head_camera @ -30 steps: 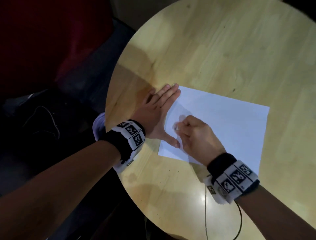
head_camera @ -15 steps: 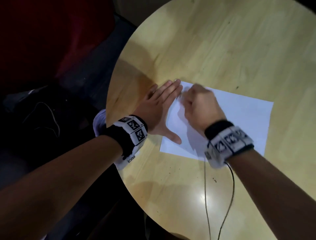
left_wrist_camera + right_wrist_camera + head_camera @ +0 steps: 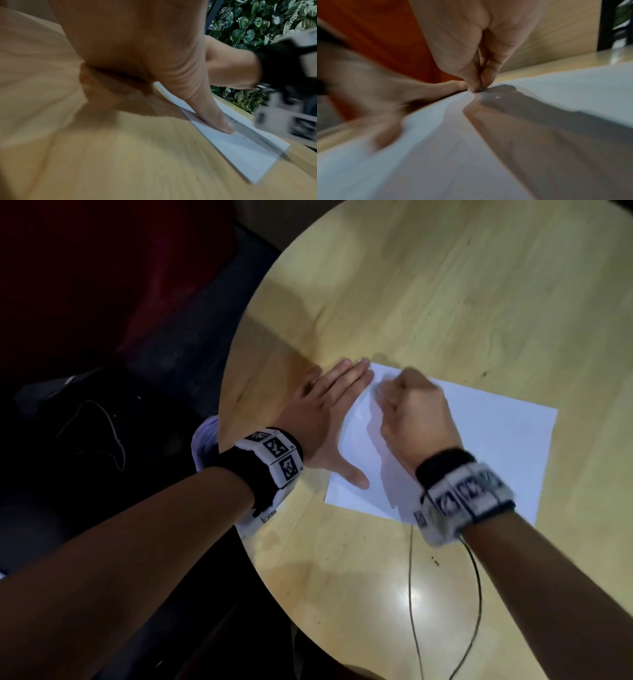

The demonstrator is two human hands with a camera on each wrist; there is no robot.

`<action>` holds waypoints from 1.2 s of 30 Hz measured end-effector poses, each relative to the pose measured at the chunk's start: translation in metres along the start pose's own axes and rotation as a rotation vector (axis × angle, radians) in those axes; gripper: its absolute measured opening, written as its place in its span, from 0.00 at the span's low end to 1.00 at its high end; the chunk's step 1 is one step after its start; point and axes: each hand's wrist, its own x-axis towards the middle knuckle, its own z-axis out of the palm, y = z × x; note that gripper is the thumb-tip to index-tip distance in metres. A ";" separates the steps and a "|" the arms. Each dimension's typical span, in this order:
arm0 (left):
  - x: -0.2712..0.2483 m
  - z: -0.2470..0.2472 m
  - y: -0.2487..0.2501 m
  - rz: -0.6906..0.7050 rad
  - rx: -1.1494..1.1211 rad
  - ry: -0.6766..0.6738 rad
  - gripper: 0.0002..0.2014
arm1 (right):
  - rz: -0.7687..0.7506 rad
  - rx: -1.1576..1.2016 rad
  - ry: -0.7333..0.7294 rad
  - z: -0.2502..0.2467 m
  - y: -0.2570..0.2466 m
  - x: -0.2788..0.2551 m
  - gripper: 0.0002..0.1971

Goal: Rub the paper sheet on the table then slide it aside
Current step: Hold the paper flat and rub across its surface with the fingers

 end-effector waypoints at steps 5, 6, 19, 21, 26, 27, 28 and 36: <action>-0.001 0.002 0.000 0.001 0.014 0.048 0.79 | -0.167 0.027 -0.277 -0.007 -0.012 -0.079 0.09; -0.001 0.001 0.000 0.002 0.016 0.039 0.79 | -0.171 0.034 -0.266 -0.008 -0.007 -0.064 0.08; -0.001 -0.001 0.002 -0.005 0.016 0.023 0.78 | -0.171 0.054 -0.241 -0.009 -0.005 -0.061 0.05; -0.001 -0.002 0.003 -0.011 -0.023 0.017 0.78 | -0.109 -0.009 -0.136 -0.005 0.007 -0.015 0.04; -0.001 0.000 0.002 -0.012 -0.009 0.021 0.78 | -0.007 0.010 -0.072 0.001 0.004 -0.019 0.04; -0.001 0.001 0.002 -0.011 -0.012 0.023 0.78 | -0.055 0.012 -0.163 0.000 -0.004 -0.044 0.04; -0.002 0.001 0.002 -0.009 -0.010 0.023 0.78 | -0.098 0.029 -0.247 -0.003 -0.010 -0.069 0.06; 0.000 0.002 0.002 -0.003 0.026 0.032 0.79 | 0.003 -0.015 -0.016 -0.003 0.006 0.017 0.05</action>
